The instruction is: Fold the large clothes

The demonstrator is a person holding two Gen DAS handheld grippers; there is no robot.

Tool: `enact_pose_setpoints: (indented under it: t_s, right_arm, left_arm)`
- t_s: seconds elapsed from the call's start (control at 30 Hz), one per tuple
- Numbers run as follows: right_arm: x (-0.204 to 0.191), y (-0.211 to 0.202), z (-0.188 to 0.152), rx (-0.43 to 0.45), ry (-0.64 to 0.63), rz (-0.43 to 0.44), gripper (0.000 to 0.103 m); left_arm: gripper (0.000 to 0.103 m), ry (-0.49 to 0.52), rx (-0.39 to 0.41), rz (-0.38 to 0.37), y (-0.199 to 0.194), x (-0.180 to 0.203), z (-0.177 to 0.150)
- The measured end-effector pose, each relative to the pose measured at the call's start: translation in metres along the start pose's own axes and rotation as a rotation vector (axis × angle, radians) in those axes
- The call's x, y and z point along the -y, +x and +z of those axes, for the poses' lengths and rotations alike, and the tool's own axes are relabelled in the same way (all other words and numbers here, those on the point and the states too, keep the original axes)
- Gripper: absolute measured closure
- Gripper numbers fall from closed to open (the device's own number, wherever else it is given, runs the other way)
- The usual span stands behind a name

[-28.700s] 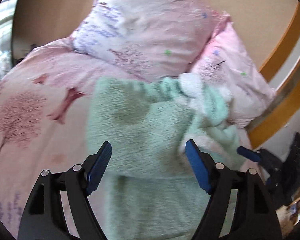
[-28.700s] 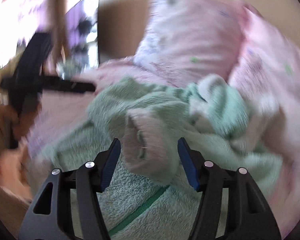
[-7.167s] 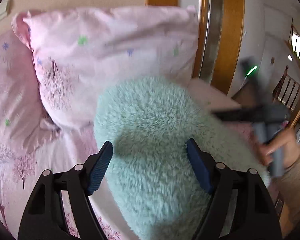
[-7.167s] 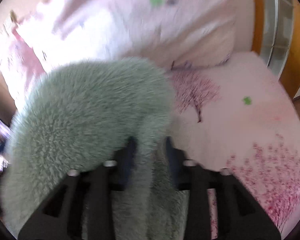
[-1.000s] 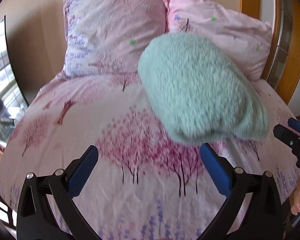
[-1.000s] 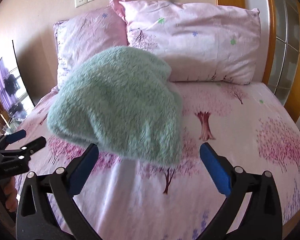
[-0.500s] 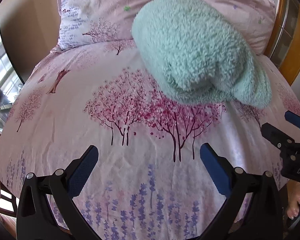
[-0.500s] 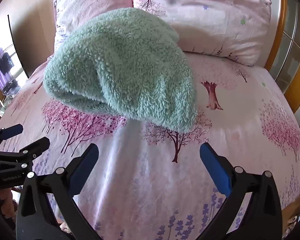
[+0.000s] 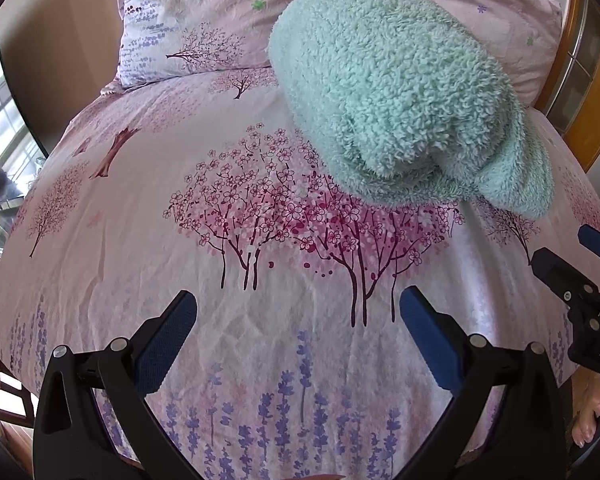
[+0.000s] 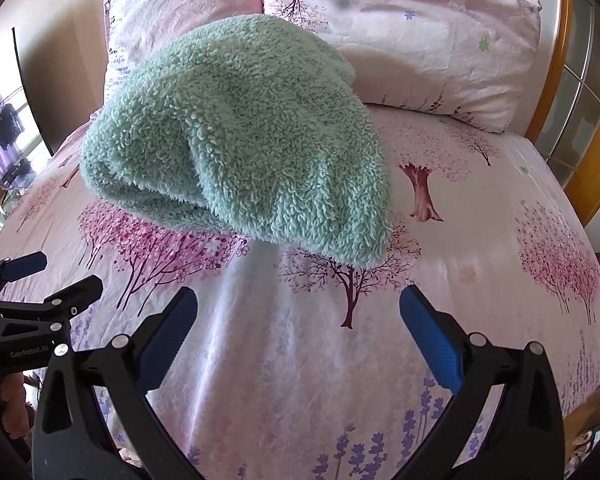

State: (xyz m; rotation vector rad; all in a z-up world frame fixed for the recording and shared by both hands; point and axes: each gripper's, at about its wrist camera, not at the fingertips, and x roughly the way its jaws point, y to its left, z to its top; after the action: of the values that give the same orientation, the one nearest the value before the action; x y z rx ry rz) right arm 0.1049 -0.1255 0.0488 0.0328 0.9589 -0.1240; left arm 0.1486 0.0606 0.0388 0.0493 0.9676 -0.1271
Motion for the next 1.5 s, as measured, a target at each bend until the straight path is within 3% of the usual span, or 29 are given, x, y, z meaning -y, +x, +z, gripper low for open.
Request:
enact_pose_setpoints:
  t_s: [1.5]
  right_arm:
    - [0.001,0.012,-0.001,-0.022,0.017,0.005,0.002]
  left_arm:
    - [0.003,0.026,0.007,-0.006,0.001,0.014,-0.004]
